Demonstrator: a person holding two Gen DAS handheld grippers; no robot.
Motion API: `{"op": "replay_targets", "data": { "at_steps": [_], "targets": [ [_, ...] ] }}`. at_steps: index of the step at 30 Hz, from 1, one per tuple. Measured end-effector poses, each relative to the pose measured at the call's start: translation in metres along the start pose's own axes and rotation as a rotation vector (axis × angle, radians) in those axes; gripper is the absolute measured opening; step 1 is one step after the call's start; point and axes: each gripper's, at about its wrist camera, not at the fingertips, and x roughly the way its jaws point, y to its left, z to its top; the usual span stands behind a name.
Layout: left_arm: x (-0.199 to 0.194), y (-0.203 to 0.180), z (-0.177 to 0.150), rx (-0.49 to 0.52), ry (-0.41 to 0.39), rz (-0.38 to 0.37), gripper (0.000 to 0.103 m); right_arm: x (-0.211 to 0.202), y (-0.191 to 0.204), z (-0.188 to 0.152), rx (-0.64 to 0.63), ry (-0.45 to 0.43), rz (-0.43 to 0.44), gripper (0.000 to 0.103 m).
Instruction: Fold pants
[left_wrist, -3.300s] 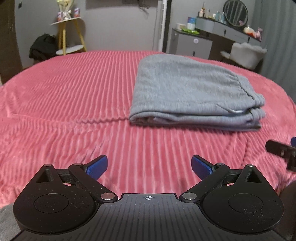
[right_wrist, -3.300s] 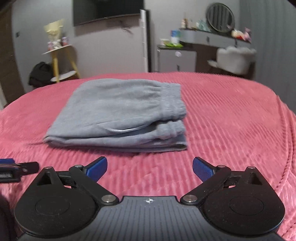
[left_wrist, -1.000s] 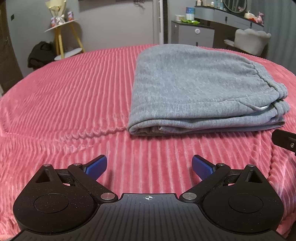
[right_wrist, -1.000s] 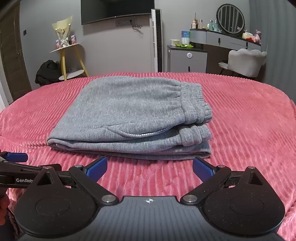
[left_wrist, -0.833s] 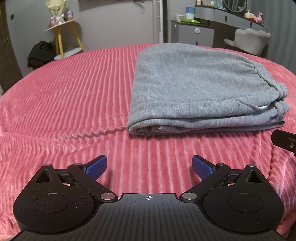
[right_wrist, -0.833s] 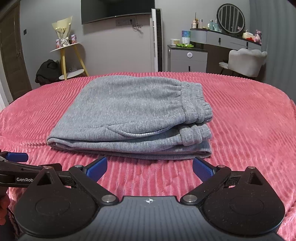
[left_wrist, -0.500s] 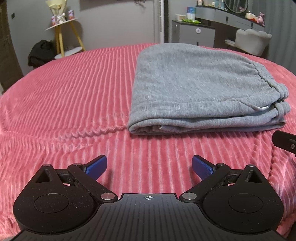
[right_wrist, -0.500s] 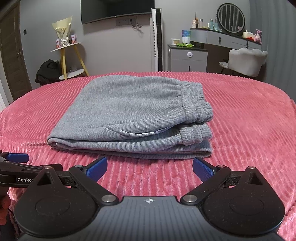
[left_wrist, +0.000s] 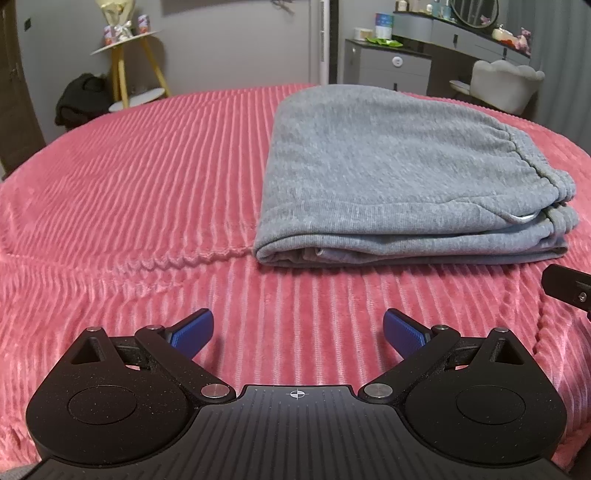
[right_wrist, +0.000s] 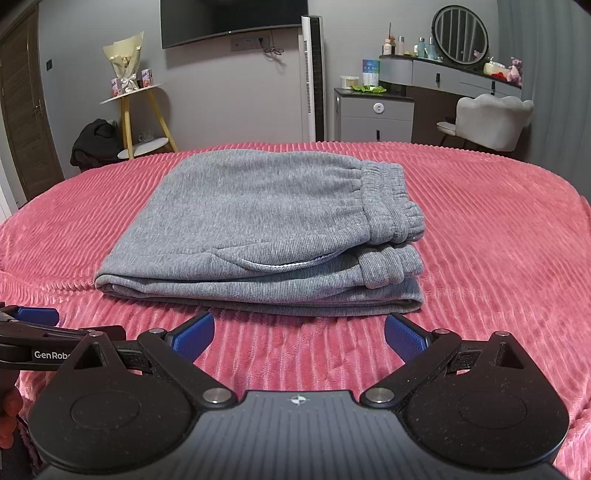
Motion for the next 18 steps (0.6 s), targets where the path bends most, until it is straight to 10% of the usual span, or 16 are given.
{"op": "replay_targets", "data": {
  "at_steps": [18],
  "targets": [
    [-0.001, 0.0007, 0.0003, -0.013, -0.003, 0.001, 0.102, -0.0005, -0.0004, 0.0006, 0.0, -0.003, 0.0, 0.099]
  ]
}}
